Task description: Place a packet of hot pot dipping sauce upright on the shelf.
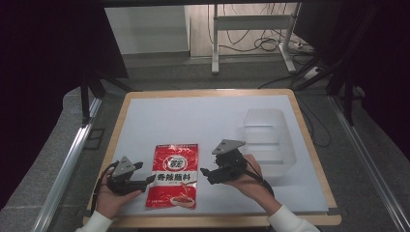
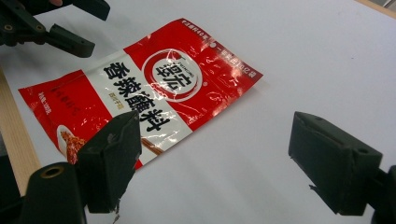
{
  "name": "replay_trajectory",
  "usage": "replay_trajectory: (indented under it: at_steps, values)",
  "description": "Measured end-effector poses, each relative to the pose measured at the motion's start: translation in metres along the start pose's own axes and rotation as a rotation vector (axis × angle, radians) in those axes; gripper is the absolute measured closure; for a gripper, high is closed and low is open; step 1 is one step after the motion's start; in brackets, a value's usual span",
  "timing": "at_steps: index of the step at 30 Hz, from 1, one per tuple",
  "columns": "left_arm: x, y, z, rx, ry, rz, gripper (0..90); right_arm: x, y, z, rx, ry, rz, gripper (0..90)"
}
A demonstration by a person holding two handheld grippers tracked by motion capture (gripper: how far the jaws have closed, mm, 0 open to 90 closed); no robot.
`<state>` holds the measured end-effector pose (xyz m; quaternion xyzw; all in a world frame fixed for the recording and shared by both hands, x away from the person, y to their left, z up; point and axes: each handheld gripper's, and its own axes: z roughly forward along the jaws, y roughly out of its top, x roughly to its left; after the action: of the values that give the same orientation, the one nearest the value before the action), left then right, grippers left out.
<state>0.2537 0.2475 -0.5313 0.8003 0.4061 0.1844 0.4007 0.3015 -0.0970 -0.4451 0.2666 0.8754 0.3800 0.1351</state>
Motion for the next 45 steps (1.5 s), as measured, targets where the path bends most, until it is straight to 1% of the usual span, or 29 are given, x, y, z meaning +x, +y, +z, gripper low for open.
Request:
replay_trajectory:
  at_steps: [1,4,5,8,9,10,11,12,14,16,17,23,25,26,30,31,33,34,35,36,39,40,42,44,45]
  values:
    - [0.000,0.000,0.000,0.000,-0.001,0.005,27.9,-0.001,0.002,0.000,0.000,-0.001,0.002,17.8]
    - [0.001,-0.001,0.000,-0.003,-0.003,0.002,27.9,-0.005,0.010,0.001,0.018,-0.006,0.009,20.0]
    - [0.001,-0.002,0.000,-0.003,-0.005,-0.002,27.9,-0.005,0.016,0.004,0.033,0.000,0.003,20.3]
    - [0.004,-0.003,0.000,-0.002,-0.010,-0.007,27.9,-0.005,0.020,0.007,0.049,0.003,-0.009,21.0]
    - [0.005,-0.004,0.000,-0.004,-0.009,-0.011,27.9,-0.006,0.025,0.012,0.071,0.016,-0.016,21.2]
    - [0.005,-0.004,0.000,-0.004,-0.009,-0.011,28.0,-0.006,0.025,0.012,0.071,0.016,-0.016,21.2]
    - [0.005,-0.004,0.001,-0.003,-0.011,-0.012,27.9,-0.007,0.028,0.017,0.083,0.025,-0.015,21.4]
    - [0.005,-0.004,0.001,-0.003,-0.011,-0.012,27.9,-0.007,0.028,0.017,0.083,0.025,-0.015,21.4]
    - [0.004,-0.004,0.001,0.000,-0.014,-0.008,27.9,-0.009,0.031,0.022,0.101,0.037,-0.015,21.6]
    - [0.002,-0.003,0.002,0.003,-0.017,-0.004,27.9,-0.011,0.034,0.026,0.110,0.055,-0.019,23.8]
    - [0.002,-0.003,0.002,0.005,-0.018,-0.001,27.9,-0.014,0.037,0.028,0.114,0.075,-0.018,25.9]
    - [0.001,-0.003,0.003,0.013,-0.018,0.006,27.9,-0.020,0.047,0.033,0.129,0.071,-0.037,26.1]
    - [0.002,-0.003,0.003,0.007,-0.018,0.005,28.0,-0.026,0.051,0.038,0.148,0.067,-0.040,25.9]
    - [0.002,-0.003,0.003,0.007,-0.018,0.005,28.0,-0.026,0.051,0.038,0.148,0.067,-0.040,25.9]
    - [0.002,-0.004,0.003,0.007,-0.019,-0.001,28.0,-0.036,0.055,0.049,0.173,0.078,-0.031,29.6]
    - [0.002,-0.004,0.003,0.009,-0.019,0.001,28.0,-0.038,0.057,0.052,0.175,0.079,-0.028,29.7]
    - [0.002,-0.004,0.003,0.011,-0.020,0.003,28.0,-0.043,0.062,0.059,0.195,0.077,-0.019,29.6]
    - [0.001,-0.004,0.003,0.011,-0.020,0.004,28.0,-0.043,0.062,0.059,0.195,0.077,-0.019,29.6]
    - [0.001,-0.004,0.003,0.012,-0.021,0.003,27.9,-0.045,0.065,0.065,0.203,0.086,-0.026,29.3]
    - [0.001,-0.004,0.003,0.011,-0.021,0.003,27.9,-0.045,0.065,0.065,0.203,0.086,-0.026,29.3]
    - [0.001,-0.004,0.002,0.009,-0.021,0.003,27.9,-0.047,0.071,0.072,0.206,0.087,-0.041,29.3]
    - [0.001,-0.004,0.002,0.010,-0.021,0.003,27.9,-0.048,0.072,0.075,0.208,0.089,-0.038,29.3]
    - [0.001,-0.004,0.003,0.011,-0.022,0.003,27.9,-0.049,0.074,0.083,0.228,0.101,-0.047,29.7]
    - [0.001,-0.004,0.003,0.009,-0.024,0.004,27.9,-0.049,0.076,0.091,0.248,0.104,-0.051,30.2]
    - [0.001,-0.004,0.003,0.009,-0.024,0.004,27.9,-0.051,0.078,0.100,0.275,0.115,-0.049,30.9]
